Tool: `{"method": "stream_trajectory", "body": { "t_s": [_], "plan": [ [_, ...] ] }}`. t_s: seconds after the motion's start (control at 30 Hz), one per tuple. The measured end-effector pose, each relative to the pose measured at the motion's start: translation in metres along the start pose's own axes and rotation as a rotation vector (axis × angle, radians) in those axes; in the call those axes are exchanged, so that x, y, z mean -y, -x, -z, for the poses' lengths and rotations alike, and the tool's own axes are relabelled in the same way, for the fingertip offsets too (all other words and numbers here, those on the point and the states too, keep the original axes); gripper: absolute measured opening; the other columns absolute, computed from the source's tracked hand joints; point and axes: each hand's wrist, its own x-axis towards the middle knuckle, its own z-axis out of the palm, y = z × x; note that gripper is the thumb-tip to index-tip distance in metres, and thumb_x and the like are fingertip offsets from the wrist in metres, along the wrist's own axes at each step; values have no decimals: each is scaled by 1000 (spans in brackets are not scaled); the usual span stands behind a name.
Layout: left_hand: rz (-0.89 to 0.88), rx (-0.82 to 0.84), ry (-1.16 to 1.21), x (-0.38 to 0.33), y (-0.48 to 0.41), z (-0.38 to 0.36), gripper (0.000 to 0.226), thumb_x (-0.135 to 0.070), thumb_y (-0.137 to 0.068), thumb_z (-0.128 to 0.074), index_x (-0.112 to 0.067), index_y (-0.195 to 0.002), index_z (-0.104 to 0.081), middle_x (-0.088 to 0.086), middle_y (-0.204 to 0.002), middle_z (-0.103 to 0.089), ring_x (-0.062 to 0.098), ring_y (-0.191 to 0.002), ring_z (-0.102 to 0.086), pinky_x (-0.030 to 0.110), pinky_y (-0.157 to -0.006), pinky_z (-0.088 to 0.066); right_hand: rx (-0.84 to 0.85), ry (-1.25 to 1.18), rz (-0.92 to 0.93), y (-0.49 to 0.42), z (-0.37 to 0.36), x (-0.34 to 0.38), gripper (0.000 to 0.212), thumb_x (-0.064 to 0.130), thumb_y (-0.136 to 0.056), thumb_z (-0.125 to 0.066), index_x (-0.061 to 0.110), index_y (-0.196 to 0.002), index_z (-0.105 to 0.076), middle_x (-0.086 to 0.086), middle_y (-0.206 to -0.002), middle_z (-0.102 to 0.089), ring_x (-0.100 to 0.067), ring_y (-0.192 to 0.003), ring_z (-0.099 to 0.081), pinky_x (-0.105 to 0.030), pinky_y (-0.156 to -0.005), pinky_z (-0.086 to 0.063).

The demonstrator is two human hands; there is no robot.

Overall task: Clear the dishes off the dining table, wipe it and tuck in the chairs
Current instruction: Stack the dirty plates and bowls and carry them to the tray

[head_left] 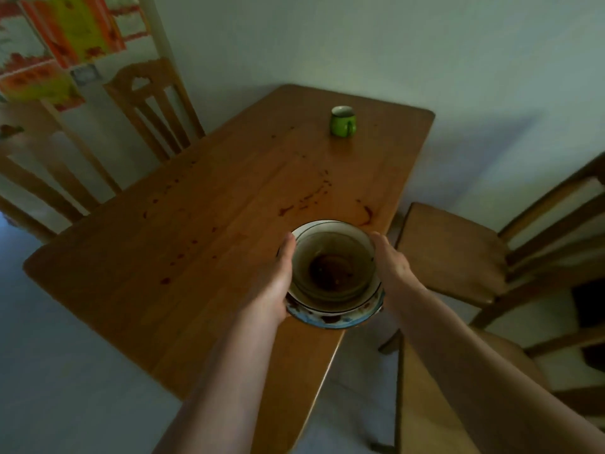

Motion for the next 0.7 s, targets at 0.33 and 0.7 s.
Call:
{"method": "stream_trajectory", "body": {
  "t_s": [0.33, 0.7],
  "plan": [
    [-57, 204, -204, 58, 62, -149, 132, -103, -28, -50, -30, -139, -50, 12, -134, -59, 34, -112, -61, 52, -90, -53, -228, -250, 14, 68, 186, -39, 83, 65, -62, -50, 13, -126, -57, -16, -105, -70, -37, -91, -67, -48, -87, -55],
    [-130, 486, -372, 155, 241, -354, 65, -78, -83, -43, -23, -111, -64, 14, -100, -71, 29, -86, -67, 40, -69, -56, -510, -305, 47, 179, 460, -84, 84, 65, -69, -48, 18, -138, -49, -10, -127, -62, -35, -109, -61, -50, -100, -46]
  ]
}}
